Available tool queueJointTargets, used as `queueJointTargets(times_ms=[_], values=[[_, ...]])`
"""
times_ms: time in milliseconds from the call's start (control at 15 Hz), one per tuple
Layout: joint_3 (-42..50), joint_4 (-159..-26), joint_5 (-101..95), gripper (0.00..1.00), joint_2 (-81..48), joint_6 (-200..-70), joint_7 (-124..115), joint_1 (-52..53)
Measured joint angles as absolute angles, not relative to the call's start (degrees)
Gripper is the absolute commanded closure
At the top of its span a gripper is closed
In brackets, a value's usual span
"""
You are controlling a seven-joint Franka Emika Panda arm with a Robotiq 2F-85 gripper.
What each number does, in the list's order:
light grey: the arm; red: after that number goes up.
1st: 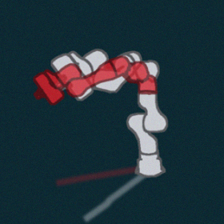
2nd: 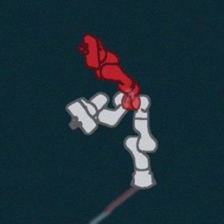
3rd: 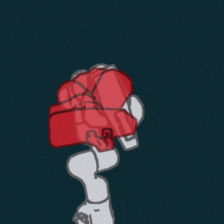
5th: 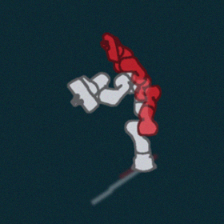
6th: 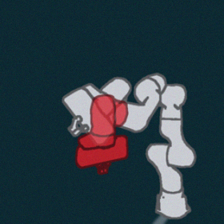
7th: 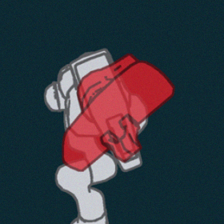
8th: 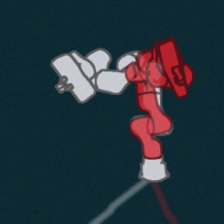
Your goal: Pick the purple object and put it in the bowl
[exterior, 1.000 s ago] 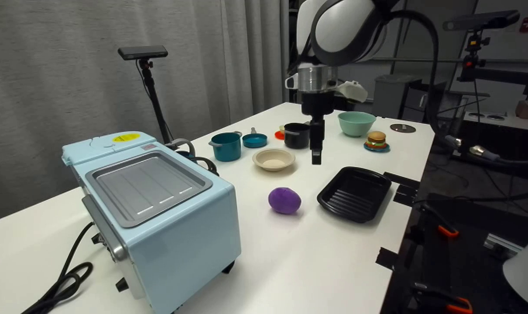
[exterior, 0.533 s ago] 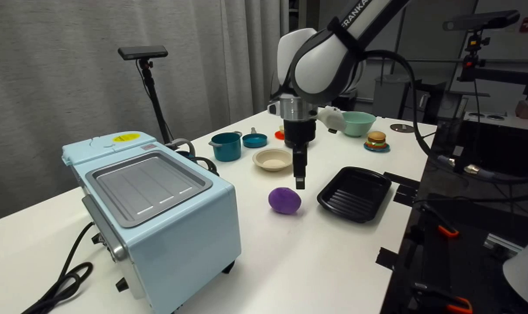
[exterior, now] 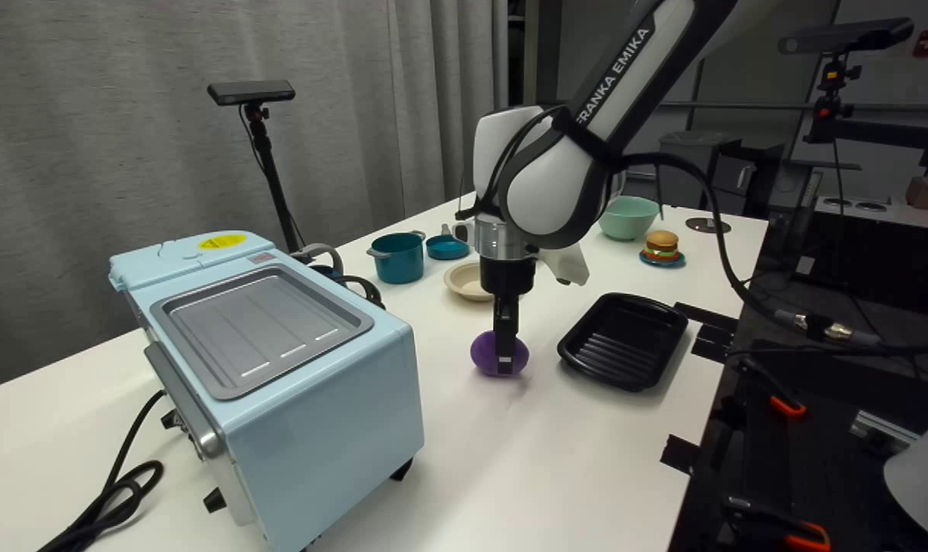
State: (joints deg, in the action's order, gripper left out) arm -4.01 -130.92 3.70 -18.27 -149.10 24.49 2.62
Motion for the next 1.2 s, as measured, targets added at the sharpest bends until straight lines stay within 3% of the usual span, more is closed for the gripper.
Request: queueJointTargets(times_ms=[533,1200], values=[[-6.1,-130.8,3.8,0.97,-18.4,-156.8,24.5,0.9],[-7.3,-125.4,13.6,0.94,-8.0,-158.0,26.2,-5.1]])
